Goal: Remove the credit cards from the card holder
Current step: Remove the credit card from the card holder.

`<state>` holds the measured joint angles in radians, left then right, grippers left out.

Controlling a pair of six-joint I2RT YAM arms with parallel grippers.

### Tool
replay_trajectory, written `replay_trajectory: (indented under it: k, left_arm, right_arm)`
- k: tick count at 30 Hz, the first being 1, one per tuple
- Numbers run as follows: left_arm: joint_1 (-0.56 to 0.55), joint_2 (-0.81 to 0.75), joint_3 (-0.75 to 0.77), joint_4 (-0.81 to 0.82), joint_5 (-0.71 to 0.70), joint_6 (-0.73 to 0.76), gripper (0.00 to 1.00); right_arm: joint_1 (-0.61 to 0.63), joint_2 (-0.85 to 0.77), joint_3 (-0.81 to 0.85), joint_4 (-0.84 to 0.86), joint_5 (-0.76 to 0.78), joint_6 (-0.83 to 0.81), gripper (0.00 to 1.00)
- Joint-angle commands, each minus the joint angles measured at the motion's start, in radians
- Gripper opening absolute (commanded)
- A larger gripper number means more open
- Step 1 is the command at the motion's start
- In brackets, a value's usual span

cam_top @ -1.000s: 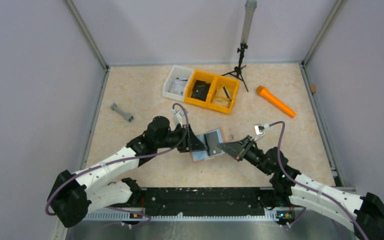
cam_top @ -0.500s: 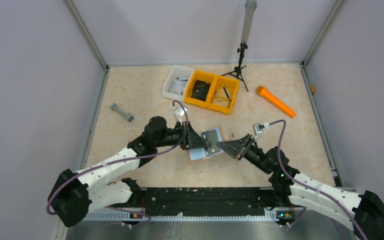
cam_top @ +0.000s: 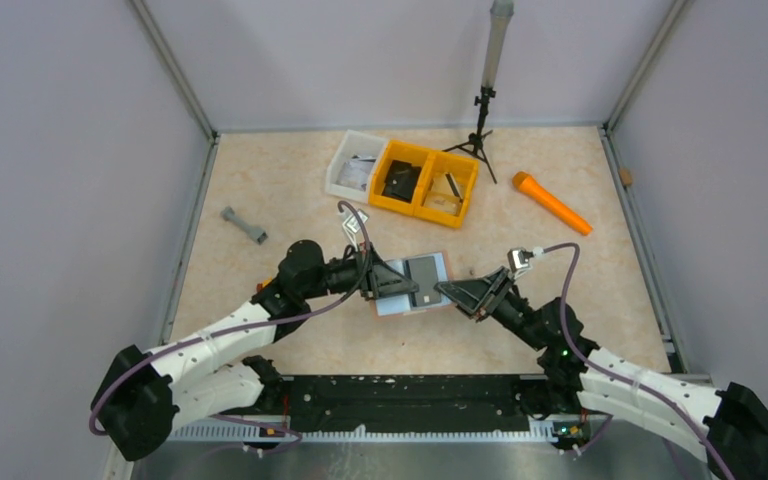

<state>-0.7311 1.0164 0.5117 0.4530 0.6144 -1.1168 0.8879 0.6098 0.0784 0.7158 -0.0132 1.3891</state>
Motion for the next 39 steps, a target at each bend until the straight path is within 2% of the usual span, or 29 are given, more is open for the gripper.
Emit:
replay_trajectory:
  k: [1,3,5,7,15,20,25,26,29,30,32,34,35,36,37,39]
  left_arm:
    - [0.004,-0.040,-0.008,0.072,0.003,-0.003,0.00]
    - [0.004,-0.036,-0.009,0.074,0.013,-0.008,0.00]
    - [0.004,-0.032,-0.011,0.082,0.021,-0.017,0.00]
    - [0.003,-0.028,-0.015,0.092,0.026,-0.026,0.00]
    - [0.013,-0.034,-0.020,0.087,0.041,-0.031,0.00]
    - [0.025,-0.056,-0.033,0.073,0.054,-0.031,0.00]
    - [0.027,-0.050,-0.034,0.076,0.059,-0.035,0.00]
    - [0.027,-0.044,-0.032,0.083,0.063,-0.038,0.00]
    - [0.026,-0.017,-0.026,0.110,0.078,-0.051,0.00]
    - [0.027,-0.009,-0.023,0.121,0.085,-0.057,0.00]
    - [0.026,0.006,-0.018,0.132,0.095,-0.063,0.00]
    - [0.026,0.015,-0.015,0.139,0.100,-0.067,0.00]
    - [0.027,0.016,-0.015,0.142,0.103,-0.069,0.00]
    - [0.026,0.017,-0.014,0.142,0.104,-0.069,0.00]
    - [0.027,0.016,-0.016,0.141,0.100,-0.068,0.00]
    - [0.027,0.008,-0.019,0.132,0.093,-0.061,0.00]
  right_arm:
    - [0.001,-0.025,-0.002,0.081,0.005,0.009,0.30]
    - [0.001,-0.024,-0.003,0.102,0.002,0.007,0.22]
    - [0.001,-0.024,-0.002,0.110,0.001,0.004,0.08]
    - [0.001,-0.024,0.005,0.103,0.000,-0.004,0.02]
    - [0.000,-0.083,-0.011,0.060,0.049,-0.016,0.00]
    - [0.002,-0.172,0.007,-0.066,0.084,-0.053,0.00]
    - [0.001,-0.180,0.018,-0.076,0.074,-0.059,0.00]
    - [0.001,-0.171,0.023,-0.074,0.064,-0.063,0.02]
    - [0.000,-0.107,0.046,-0.022,0.018,-0.088,0.29]
    - [0.000,-0.082,0.056,-0.006,-0.015,-0.095,0.34]
    - [0.000,-0.040,0.070,0.020,-0.045,-0.105,0.36]
    - [0.001,-0.013,0.069,0.053,-0.057,-0.103,0.32]
    - [0.000,-0.004,0.068,0.063,-0.060,-0.101,0.27]
    - [0.000,0.000,0.068,0.065,-0.060,-0.102,0.16]
    - [0.001,-0.001,0.068,0.060,-0.056,-0.101,0.01]
    - [0.001,-0.013,0.064,0.048,-0.044,-0.101,0.00]
